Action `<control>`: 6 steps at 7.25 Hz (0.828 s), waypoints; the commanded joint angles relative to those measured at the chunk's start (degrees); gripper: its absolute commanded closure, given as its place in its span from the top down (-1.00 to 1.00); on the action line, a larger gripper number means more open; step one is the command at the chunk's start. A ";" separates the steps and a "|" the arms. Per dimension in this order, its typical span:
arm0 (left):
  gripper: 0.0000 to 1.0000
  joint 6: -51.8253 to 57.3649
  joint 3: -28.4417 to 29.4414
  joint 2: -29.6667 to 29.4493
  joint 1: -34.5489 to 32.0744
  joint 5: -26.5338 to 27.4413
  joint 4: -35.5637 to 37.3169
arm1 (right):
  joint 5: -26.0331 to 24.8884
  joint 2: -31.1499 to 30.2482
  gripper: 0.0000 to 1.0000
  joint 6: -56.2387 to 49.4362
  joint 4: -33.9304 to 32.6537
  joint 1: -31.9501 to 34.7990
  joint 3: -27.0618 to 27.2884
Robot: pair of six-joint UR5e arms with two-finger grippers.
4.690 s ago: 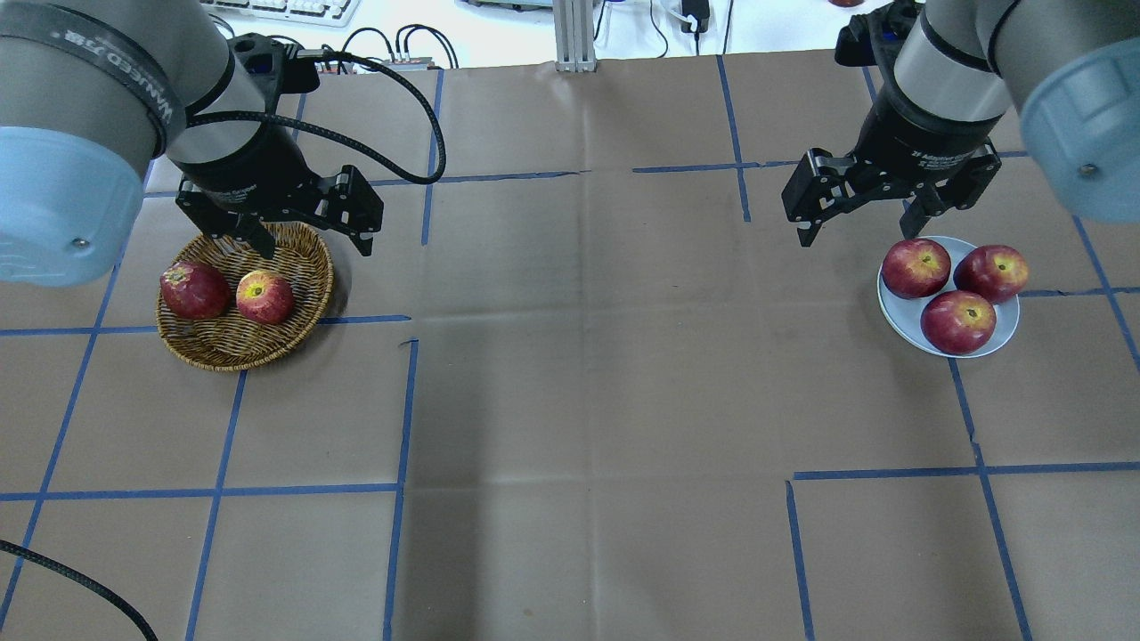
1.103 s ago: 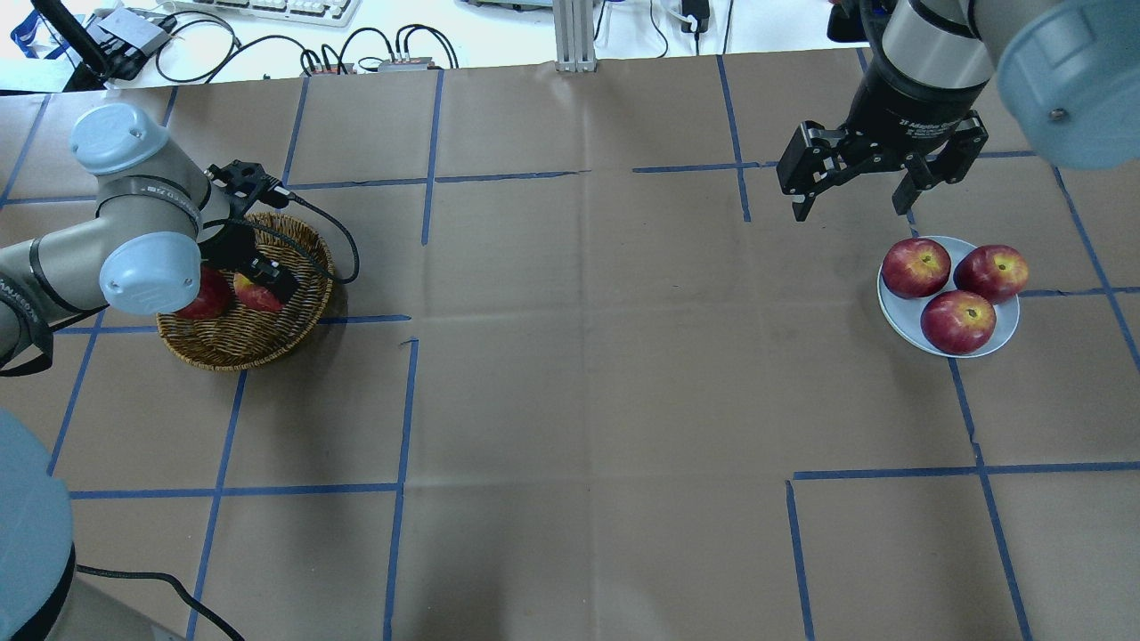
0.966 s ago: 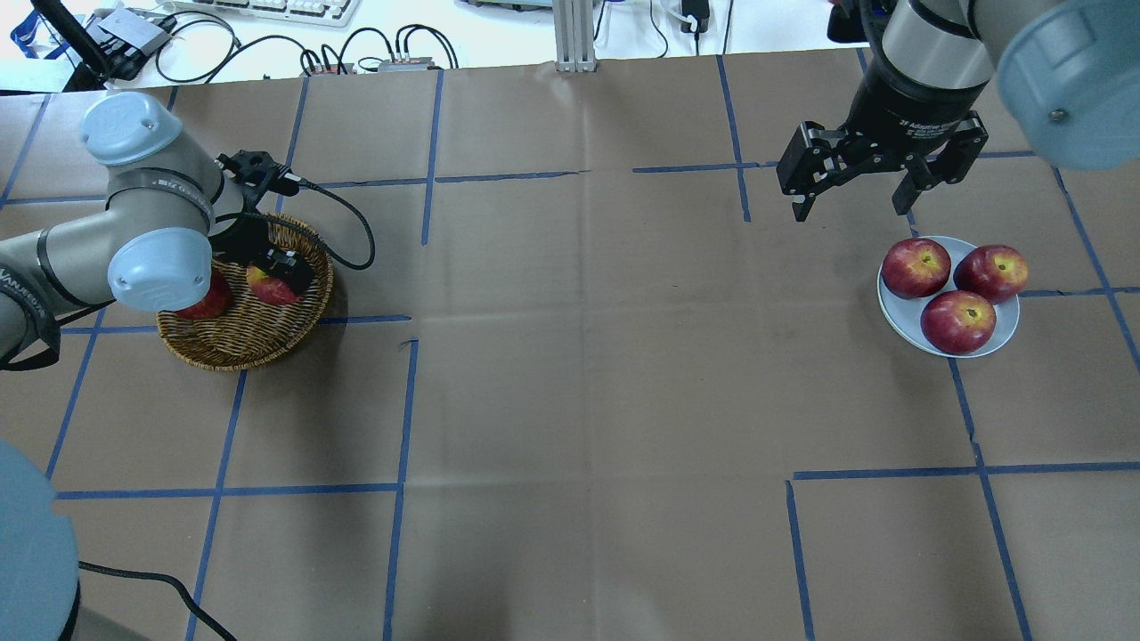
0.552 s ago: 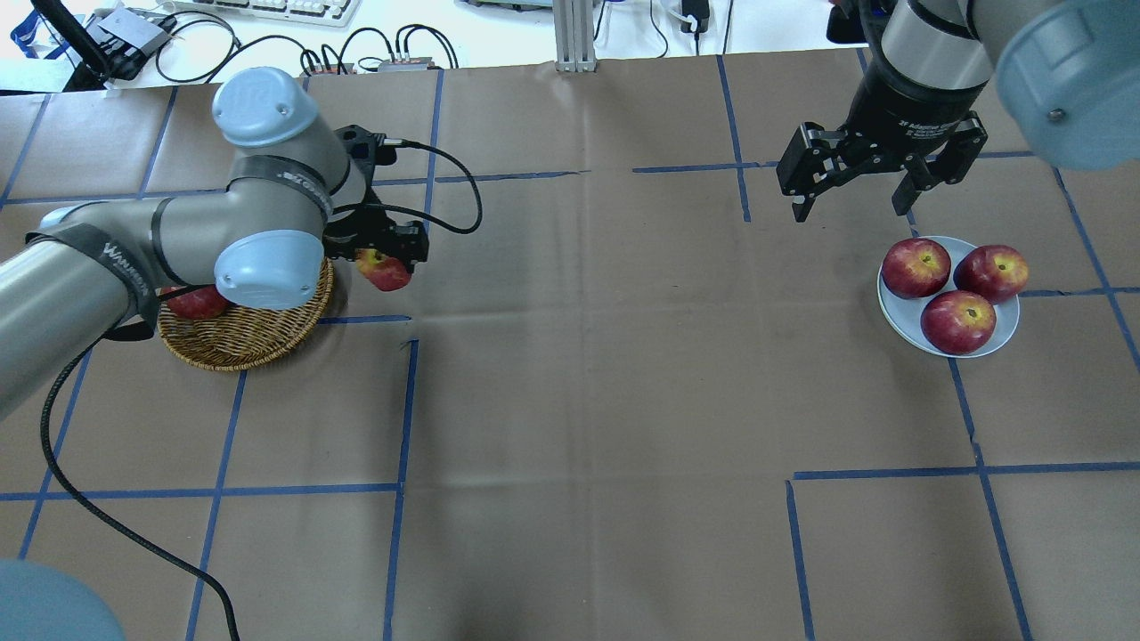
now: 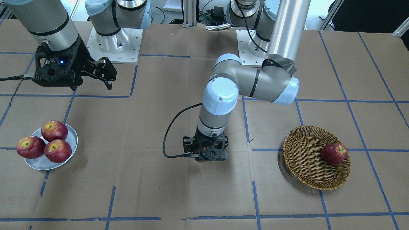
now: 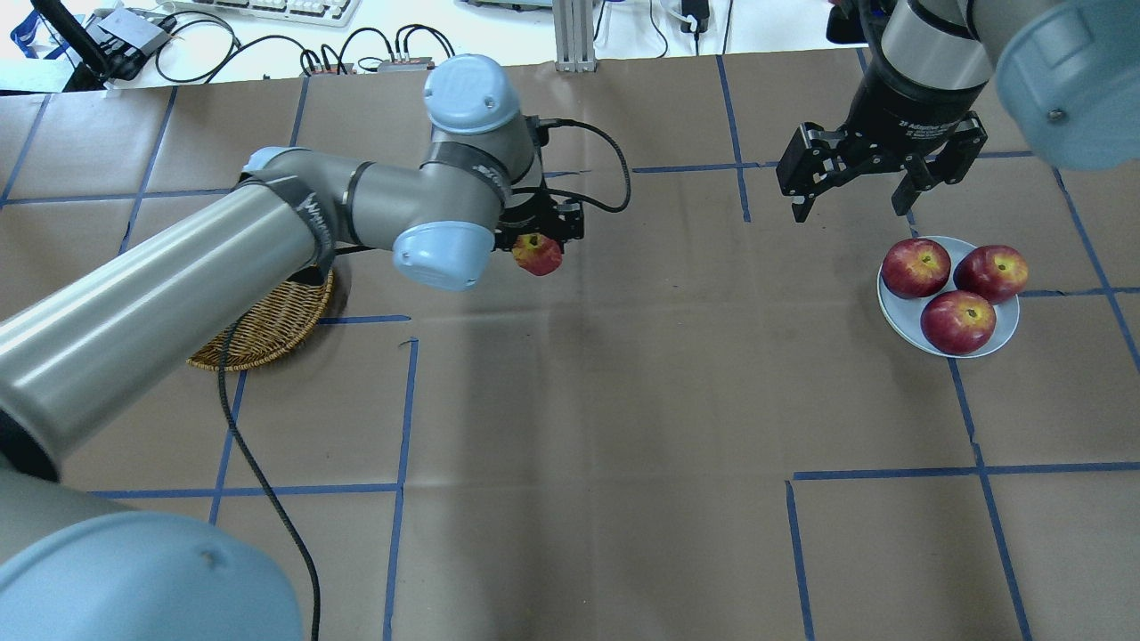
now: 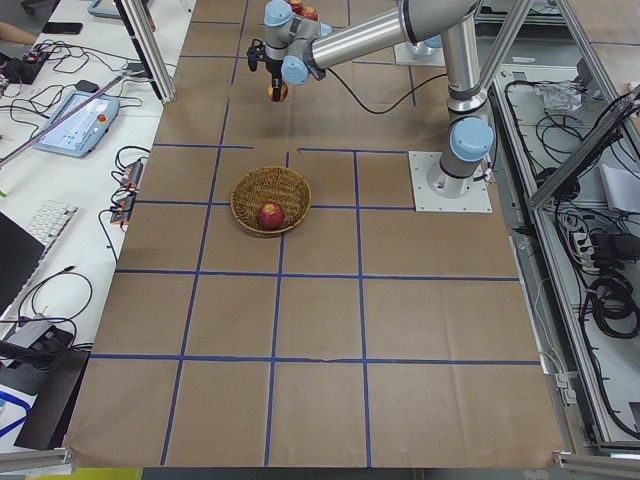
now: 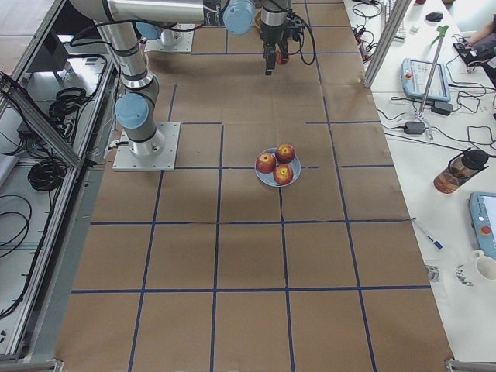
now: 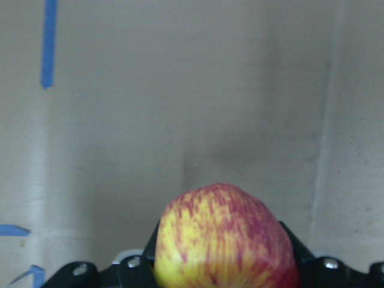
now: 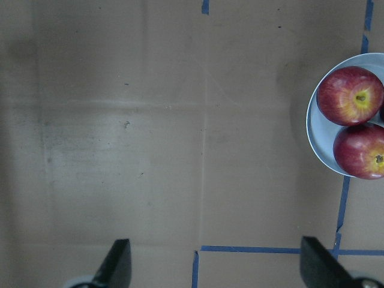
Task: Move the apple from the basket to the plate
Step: 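Lift the streaked apple out of the basket and carry it toward the table center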
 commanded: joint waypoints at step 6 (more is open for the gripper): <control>0.18 -0.34 0.47 -4.90 -4.08 1.41 -0.29 | 0.01 0.06 1.00 -0.09 0.00 0.00 0.00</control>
